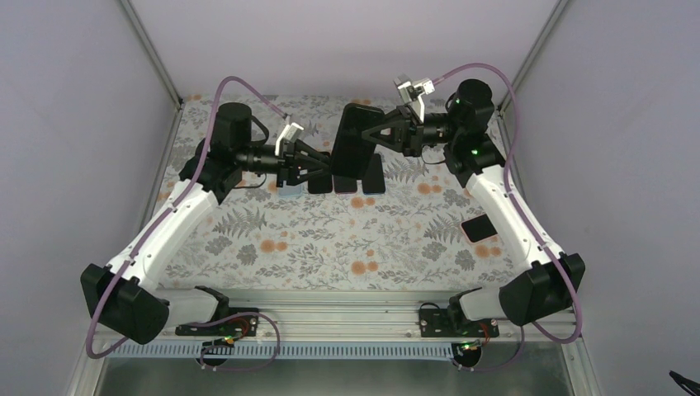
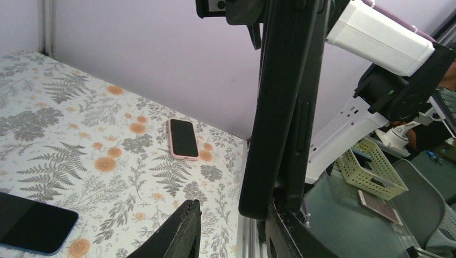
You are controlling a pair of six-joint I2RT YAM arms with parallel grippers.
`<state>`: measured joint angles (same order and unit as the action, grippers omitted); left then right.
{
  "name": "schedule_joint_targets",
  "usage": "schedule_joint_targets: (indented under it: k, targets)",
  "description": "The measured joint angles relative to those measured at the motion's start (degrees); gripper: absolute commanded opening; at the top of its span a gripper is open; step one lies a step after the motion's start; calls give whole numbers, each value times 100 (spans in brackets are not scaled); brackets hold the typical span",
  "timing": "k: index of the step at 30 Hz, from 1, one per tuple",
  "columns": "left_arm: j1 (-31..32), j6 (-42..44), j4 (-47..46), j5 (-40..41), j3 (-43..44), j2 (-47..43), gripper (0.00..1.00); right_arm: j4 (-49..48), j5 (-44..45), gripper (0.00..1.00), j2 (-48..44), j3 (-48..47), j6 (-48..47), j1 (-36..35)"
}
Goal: Take the phone out of the phone case
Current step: Remove the phone case from the phone.
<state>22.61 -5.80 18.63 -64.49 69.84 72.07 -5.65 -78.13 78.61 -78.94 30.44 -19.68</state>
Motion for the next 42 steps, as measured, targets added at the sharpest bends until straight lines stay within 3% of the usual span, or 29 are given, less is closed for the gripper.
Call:
schedule_joint_targets:
  k: [11, 31, 42]
  targets:
    - [-11, -28, 31, 15, 15, 146, 39, -79, 146, 4, 4, 210, -85, -96]
    - [260, 619, 1121, -173, 549, 350, 37, 535, -125, 4, 146, 313, -684, -509]
    - [240, 293, 1150, -236, 487, 509, 32, 498, -109, 4, 354, 417, -649, -581]
